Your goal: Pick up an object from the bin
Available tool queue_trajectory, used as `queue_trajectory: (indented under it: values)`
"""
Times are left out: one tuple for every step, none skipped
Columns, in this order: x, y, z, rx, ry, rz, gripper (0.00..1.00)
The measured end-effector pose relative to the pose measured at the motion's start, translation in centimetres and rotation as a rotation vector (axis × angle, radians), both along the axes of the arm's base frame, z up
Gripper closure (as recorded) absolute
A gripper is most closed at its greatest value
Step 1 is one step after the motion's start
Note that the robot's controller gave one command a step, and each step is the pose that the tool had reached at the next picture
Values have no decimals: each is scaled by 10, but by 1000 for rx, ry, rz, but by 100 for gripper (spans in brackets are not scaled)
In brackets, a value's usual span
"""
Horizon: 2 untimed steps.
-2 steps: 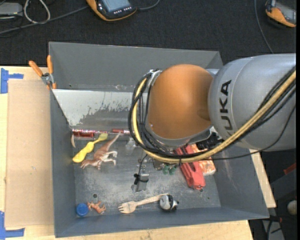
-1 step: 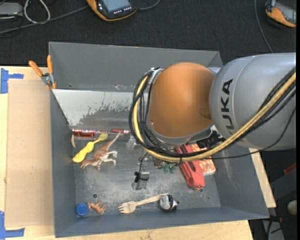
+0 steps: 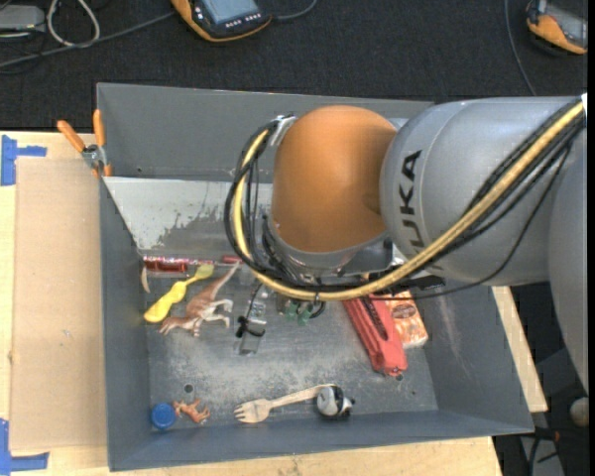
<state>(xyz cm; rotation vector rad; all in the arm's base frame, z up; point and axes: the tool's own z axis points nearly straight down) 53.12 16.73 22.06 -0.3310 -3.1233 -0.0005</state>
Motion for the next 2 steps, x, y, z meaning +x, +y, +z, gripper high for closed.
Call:
queue_trajectory:
  values:
    - [18,26,-17,-1,1,-76,0]
    - [50,48,-50,2,-3,67,0]
